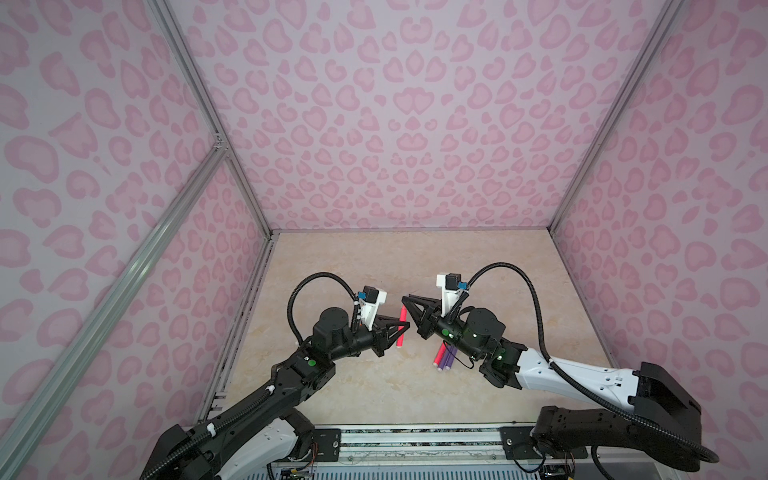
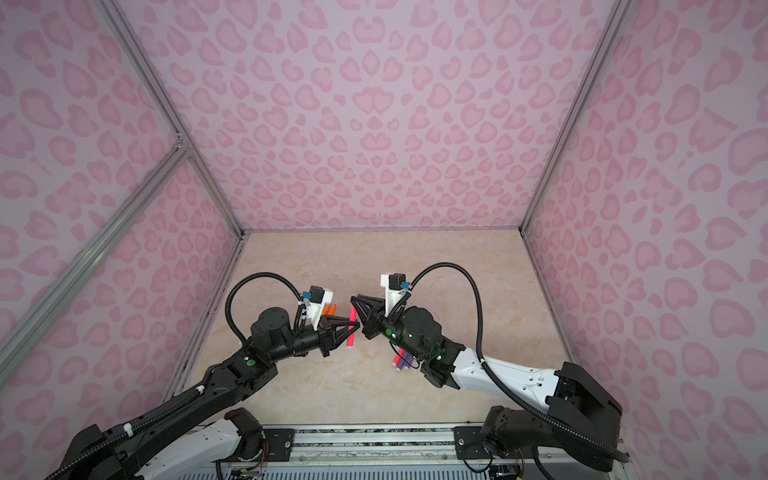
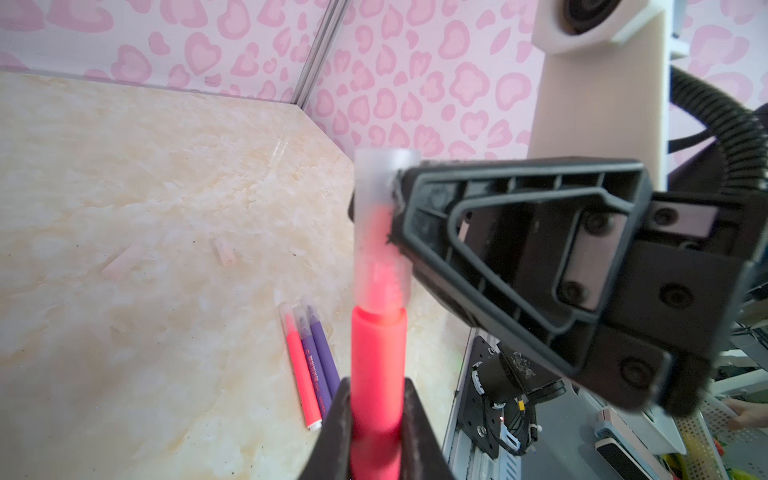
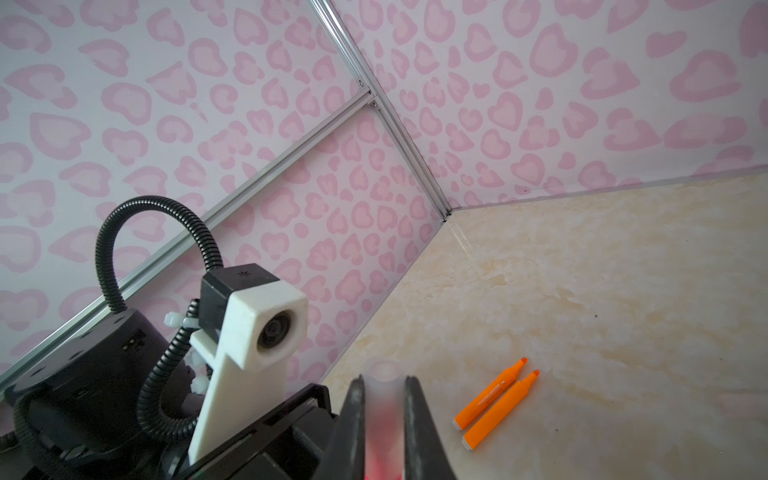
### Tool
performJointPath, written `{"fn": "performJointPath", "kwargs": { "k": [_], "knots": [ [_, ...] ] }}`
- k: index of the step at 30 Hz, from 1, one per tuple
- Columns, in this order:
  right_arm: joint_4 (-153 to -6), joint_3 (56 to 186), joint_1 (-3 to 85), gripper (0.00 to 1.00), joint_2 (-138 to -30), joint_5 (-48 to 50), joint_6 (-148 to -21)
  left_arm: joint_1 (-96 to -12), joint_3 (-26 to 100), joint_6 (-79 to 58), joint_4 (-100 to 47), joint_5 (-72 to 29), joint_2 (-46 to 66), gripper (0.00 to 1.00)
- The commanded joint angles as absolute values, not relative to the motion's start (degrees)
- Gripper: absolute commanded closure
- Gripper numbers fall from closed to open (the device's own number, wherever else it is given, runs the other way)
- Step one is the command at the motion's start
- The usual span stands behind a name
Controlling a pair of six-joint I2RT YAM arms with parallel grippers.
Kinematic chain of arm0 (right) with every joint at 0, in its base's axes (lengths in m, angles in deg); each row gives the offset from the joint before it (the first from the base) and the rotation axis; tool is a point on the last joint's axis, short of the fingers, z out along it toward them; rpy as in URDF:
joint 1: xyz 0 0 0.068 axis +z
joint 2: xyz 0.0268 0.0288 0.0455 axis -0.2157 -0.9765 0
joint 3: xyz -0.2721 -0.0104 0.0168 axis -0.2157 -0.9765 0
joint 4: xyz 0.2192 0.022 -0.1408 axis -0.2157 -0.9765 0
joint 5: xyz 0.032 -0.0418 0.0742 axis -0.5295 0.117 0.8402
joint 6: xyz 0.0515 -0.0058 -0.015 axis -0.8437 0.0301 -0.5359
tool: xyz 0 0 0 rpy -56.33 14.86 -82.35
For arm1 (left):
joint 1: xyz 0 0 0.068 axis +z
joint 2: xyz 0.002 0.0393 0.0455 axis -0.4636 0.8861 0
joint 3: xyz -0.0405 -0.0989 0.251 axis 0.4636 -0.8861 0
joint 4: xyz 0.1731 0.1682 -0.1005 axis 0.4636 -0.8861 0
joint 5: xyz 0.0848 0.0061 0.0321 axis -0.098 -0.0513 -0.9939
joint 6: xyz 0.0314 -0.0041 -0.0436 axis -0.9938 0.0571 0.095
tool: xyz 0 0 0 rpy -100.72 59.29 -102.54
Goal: Insert the pens into the pen caps
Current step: 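Push the pale pink cap down over the pink highlighter tip with the right gripper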
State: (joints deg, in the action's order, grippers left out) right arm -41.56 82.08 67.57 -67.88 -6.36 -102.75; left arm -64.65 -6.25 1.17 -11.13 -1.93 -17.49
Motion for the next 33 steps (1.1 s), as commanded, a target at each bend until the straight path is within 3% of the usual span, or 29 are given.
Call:
{"fn": "performJointPath", "kwargs": {
  "k": [1,13,27,29,33],
  "knots": [
    [-42.8,82.0,67.1,1.00,-67.3,-3.6,-101.3,-64.4,-6.1,2.5,-7.6,-3.7,-18.0,0.96],
    [-43.7,83.0,66.2,1.00,-67.4,2.4,-100.9,-64.4,-6.2,2.3,-7.9,-3.0,-19.5,0.96],
    [-39.0,80.8,68.0,0.99,-68.4,0.4,-102.3,-64.4,-6.4,2.3,-7.8,-2.9,-20.3,0.96],
    [-39.1,80.8,68.0,0.92,-68.2,-0.2,-102.2,-64.4,-6.4,2.1,-8.0,-3.2,-20.5,0.96],
    [-40.2,81.5,68.1,0.67,-67.8,-3.4,-102.6,-64.4,-6.3,1.6,-8.6,-3.9,-20.7,0.96]
  ]
}}
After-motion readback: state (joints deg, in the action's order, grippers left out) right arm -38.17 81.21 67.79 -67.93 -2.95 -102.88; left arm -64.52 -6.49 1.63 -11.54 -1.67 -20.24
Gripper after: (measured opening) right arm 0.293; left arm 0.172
